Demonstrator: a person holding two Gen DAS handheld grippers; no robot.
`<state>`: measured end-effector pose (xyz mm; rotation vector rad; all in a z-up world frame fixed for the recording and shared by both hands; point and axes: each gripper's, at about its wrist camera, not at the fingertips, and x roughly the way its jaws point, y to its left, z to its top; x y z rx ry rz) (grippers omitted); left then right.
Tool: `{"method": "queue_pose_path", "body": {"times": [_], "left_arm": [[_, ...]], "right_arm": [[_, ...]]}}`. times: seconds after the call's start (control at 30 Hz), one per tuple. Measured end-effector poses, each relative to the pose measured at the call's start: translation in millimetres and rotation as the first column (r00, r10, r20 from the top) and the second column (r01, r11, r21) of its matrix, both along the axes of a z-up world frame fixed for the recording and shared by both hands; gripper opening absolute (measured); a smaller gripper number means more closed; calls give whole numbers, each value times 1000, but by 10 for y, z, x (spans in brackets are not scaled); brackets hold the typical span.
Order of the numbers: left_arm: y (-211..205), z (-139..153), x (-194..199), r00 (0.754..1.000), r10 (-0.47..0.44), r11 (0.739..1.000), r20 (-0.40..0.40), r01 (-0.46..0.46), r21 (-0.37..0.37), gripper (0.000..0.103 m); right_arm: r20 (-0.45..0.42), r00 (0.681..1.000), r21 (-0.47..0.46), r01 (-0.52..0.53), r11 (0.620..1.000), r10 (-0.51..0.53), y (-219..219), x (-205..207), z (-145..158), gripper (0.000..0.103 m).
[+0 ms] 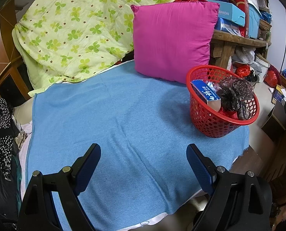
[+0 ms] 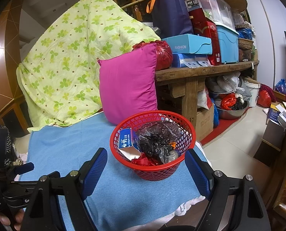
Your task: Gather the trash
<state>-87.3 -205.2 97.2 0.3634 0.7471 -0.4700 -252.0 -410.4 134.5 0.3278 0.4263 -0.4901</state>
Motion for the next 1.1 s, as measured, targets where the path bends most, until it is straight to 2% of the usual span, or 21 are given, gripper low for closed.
{"method": "queue_pose_path", "body": {"times": [1.1], "left_arm": [[10, -10, 11, 1000, -7, 1000, -1, 7, 4, 90]], "right_arm": [[-3, 1000, -1, 3, 1000, -3, -20, 19, 4, 85]]}}
